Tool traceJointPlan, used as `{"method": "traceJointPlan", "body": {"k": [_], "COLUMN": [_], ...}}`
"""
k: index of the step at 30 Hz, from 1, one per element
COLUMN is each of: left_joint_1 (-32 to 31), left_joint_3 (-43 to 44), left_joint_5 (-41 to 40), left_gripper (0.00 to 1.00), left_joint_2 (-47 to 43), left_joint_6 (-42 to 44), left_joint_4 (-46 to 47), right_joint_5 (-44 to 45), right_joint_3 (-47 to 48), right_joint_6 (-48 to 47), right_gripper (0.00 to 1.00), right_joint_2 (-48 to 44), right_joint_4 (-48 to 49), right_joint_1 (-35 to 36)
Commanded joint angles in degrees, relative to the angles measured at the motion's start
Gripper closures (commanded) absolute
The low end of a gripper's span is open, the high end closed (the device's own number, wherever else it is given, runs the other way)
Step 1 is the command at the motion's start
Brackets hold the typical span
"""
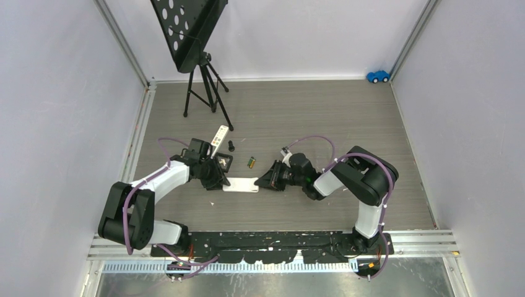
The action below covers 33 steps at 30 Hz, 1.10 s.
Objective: Load the batteries into the remote control
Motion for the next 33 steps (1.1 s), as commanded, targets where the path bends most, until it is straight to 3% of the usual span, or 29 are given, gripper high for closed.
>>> {"method": "traceJointPlan", "body": {"k": [1,8,19,28,33], "left_joint_1": [-0.03,-0.03,-0.03,-0.03,-0.03], "left_joint_3": [-0.99,-0.81,-0.76,-0.74,-0.75], "left_joint_5": [-1.15,-1.78,-1.91,-1.97,-1.97], "left_gripper": [0.65,0.64,0.64,0.63,0.63], "left_joint_2": [0.25,0.20,0.07,-0.06,-0.02], "left_joint_6": [0.07,0.10,0.24,0.16,0.24], "left_joint_4": [0.14,-0.05,-0.25,-0.33,-0.26], "right_joint_5": [3.07,4.71,4.79,4.73,5.06], "right_joint_3": [1.49,3.69,3.87,4.35,4.95], "right_joint_6": [-2.53,-7.34,-8.21,-8.46,-8.90], "right_gripper": [0.84,0.74,0.60,0.61,0.78], "right_joint_2": [-0.57,-4.82,-6.72,-6.87,-6.01], "right_joint_4": [-8.03,-18.21,-21.22,-22.71,-23.75], "right_joint_1": [0.62,0.58,0.56,0.54,0.63]}}
